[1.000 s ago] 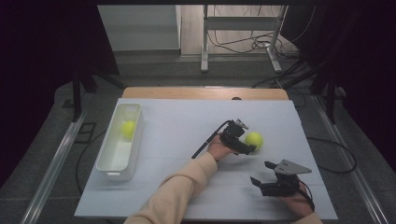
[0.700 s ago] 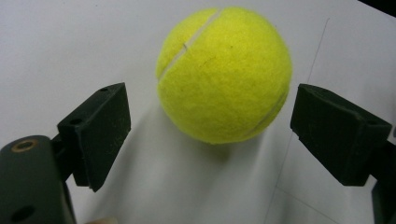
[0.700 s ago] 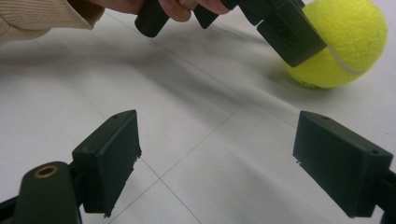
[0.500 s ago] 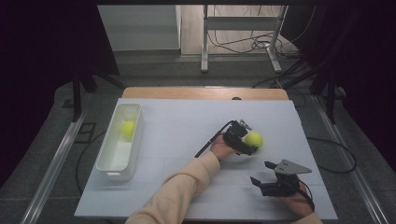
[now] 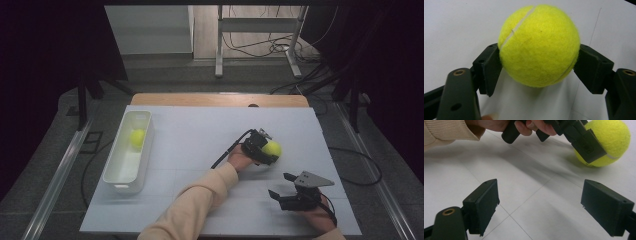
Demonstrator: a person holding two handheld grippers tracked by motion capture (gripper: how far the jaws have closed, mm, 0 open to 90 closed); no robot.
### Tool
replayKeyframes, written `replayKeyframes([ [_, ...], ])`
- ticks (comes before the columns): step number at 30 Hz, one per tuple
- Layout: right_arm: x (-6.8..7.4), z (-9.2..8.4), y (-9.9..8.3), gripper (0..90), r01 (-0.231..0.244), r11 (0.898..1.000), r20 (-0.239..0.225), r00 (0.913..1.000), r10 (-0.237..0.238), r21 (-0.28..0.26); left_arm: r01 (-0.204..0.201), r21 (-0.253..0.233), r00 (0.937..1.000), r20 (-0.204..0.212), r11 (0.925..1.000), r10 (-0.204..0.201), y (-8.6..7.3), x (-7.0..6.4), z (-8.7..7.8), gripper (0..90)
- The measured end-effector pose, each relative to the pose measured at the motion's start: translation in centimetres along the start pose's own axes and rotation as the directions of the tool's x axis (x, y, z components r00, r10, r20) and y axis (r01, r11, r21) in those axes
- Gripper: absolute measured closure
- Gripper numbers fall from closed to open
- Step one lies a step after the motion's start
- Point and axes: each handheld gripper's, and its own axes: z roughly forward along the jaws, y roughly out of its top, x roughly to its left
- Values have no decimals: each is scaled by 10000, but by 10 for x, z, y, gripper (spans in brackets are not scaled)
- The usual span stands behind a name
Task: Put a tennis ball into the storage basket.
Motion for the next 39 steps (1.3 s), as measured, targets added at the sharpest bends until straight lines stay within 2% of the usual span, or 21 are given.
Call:
replayKeyframes([
  [5, 0, 0, 0, 151, 4, 10000, 9, 10000, -4, -4, -87, -56, 9998, -158, 9999, 86, 0, 1, -4, 273],
  [12, 0, 0, 0, 151, -30, 10000, -19, 10000, 30, -62, 18, -245, 9996, -269, 9997, -25, 1, 1, -13, 274],
  [17, 0, 0, 0, 151, -22, 10000, -13, 10000, 22, -59, -28, -312, 9998, -220, 9995, 21, -2, 0, -20, 275],
  [33, 0, 0, 0, 151, 18, 10000, 45, 10000, -18, 4, 291, -680, 9994, -188, 9973, -304, -16, 3, -47, 275],
  [39, 0, 0, 0, 151, 28, 10000, 57, 10000, -28, 10, 183, -714, 9997, -161, 9973, -195, -19, 1, -54, 275],
])
